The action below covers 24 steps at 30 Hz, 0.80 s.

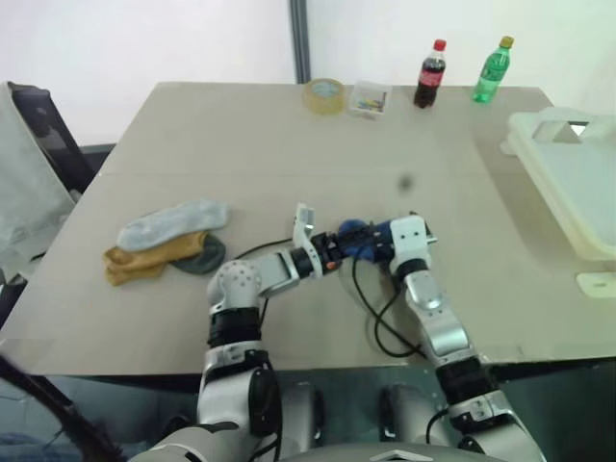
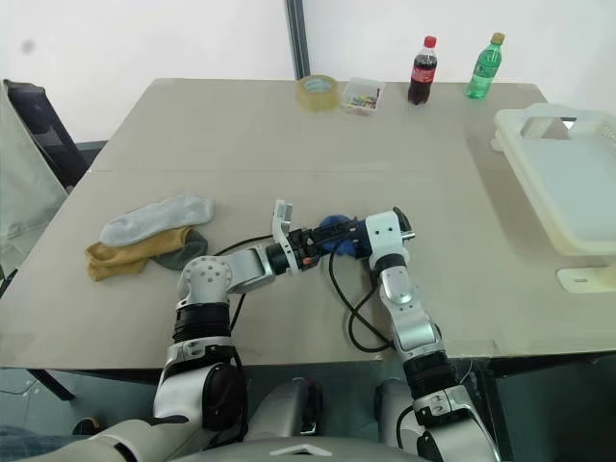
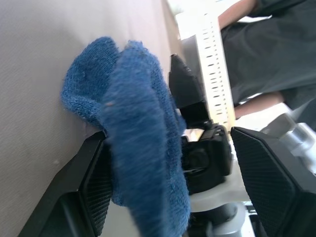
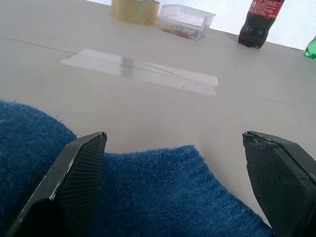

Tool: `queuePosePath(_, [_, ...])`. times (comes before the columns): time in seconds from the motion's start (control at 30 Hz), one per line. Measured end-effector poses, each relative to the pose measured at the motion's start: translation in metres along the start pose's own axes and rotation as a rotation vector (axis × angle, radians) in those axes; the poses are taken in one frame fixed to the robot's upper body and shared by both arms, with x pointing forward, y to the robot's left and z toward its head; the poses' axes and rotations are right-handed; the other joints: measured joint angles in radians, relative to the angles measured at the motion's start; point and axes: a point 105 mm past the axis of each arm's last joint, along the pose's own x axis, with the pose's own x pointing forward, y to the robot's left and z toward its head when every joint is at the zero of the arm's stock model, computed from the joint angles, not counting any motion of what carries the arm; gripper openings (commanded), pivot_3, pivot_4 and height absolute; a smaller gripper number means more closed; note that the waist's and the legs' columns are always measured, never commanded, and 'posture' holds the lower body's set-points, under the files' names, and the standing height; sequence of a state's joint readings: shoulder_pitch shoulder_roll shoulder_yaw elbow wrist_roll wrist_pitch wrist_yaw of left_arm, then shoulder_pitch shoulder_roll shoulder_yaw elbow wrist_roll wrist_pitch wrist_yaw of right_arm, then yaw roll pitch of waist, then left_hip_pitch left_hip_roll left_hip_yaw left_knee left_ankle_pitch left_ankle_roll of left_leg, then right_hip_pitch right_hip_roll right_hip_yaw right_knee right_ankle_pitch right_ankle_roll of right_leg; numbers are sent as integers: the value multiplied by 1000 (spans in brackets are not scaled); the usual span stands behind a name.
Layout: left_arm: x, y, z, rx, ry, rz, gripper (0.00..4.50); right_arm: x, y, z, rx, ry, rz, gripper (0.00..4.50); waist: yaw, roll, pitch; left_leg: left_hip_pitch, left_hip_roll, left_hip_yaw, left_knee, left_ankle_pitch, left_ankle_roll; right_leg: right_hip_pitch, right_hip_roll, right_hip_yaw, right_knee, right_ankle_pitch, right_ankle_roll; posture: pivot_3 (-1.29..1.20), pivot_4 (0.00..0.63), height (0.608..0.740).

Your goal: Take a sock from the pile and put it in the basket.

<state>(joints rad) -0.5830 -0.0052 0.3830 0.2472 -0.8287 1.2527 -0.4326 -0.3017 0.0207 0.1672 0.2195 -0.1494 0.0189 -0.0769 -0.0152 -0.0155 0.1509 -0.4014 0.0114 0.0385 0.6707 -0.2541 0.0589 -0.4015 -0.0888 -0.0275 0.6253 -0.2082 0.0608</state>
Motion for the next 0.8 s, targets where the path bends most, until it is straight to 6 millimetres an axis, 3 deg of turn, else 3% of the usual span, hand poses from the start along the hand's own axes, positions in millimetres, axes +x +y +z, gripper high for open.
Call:
queuePosePath(0.13, [2, -7, 3, 5, -28, -49, 3773, 0, -4, 0, -10, -1, -7, 4500, 2, -1, 0, -1, 0, 0, 0, 0, 0, -1, -1, 0, -1, 0, 0, 0, 150, 740])
queuePosePath(0.3, [13, -29, 3, -7, -34, -174, 3773, 0, -7, 2, -35, -3, 6, 4500, 4, -1, 1, -7, -1, 0, 0, 0, 0, -6, -1, 0, -1, 0, 0, 0, 150, 740])
queuePosePath(0.8, [35, -38, -2, -16, -31, -211, 3773, -5, -15, 8, -170, -4, 54, 4500, 5, -1, 1, -14, -2, 0, 0, 0, 0, -12, 0, -1, -1, 0, 0, 0, 150, 740])
